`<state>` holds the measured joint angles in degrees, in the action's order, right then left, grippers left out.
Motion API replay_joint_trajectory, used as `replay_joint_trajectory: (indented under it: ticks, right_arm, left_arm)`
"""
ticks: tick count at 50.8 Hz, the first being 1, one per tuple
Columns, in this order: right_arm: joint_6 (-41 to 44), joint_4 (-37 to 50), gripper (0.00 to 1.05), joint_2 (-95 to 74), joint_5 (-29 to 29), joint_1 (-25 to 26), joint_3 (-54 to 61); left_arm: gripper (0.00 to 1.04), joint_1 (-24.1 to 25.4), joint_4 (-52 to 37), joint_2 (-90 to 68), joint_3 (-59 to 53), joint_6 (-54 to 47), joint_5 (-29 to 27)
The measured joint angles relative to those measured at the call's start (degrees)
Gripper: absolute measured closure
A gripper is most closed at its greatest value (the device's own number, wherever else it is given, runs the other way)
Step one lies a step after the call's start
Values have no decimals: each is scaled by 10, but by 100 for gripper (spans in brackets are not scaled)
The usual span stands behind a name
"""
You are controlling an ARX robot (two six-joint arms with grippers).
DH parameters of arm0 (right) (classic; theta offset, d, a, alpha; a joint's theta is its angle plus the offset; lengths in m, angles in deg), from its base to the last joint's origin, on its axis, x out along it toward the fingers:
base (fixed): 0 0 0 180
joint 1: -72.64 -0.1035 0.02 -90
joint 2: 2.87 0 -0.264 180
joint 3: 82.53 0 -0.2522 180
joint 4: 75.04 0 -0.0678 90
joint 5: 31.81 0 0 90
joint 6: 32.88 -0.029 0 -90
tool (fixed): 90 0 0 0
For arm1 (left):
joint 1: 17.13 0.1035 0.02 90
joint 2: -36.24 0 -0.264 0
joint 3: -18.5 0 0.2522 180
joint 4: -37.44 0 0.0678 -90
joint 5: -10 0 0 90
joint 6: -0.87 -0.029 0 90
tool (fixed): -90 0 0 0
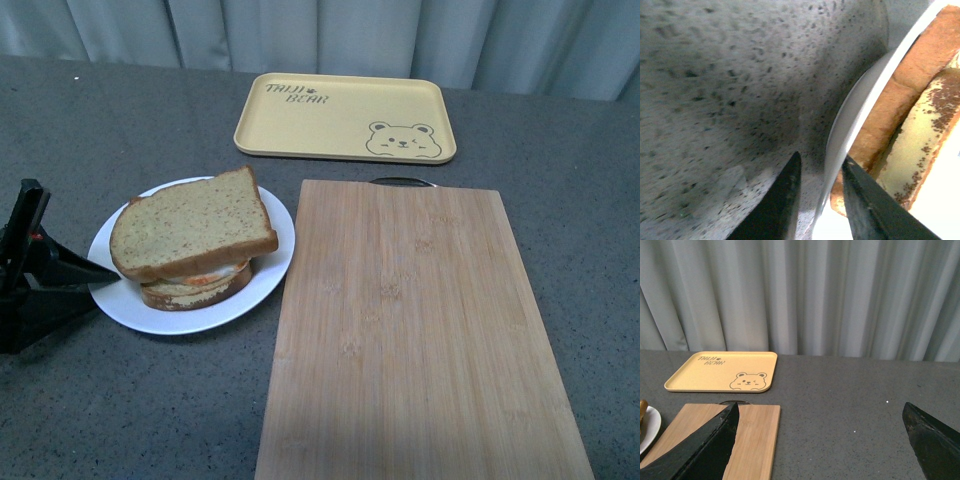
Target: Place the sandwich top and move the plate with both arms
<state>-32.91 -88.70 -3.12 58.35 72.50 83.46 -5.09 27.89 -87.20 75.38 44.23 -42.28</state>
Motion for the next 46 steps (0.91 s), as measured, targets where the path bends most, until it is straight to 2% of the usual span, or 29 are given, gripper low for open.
replay_joint_trajectory:
  ticks: [5,8,22,34,46]
  right_arm:
    - [0,0,9,0,0,0,0]
    - [0,0,9,0,0,0,0]
    - [0,0,9,0,0,0,0]
    - [0,0,9,0,0,0,0]
    - [0,0,9,0,0,0,0]
  left_arm:
    - [96,-6,-13,-4,5,-8,17]
    - [101,-5,-20,-4,6,-9,26]
    - [101,8,-81,-3,-15,-5,48]
    - [101,14,-235,-2,-47,83,74]
    - [101,-7,-308,0,-31,158,71]
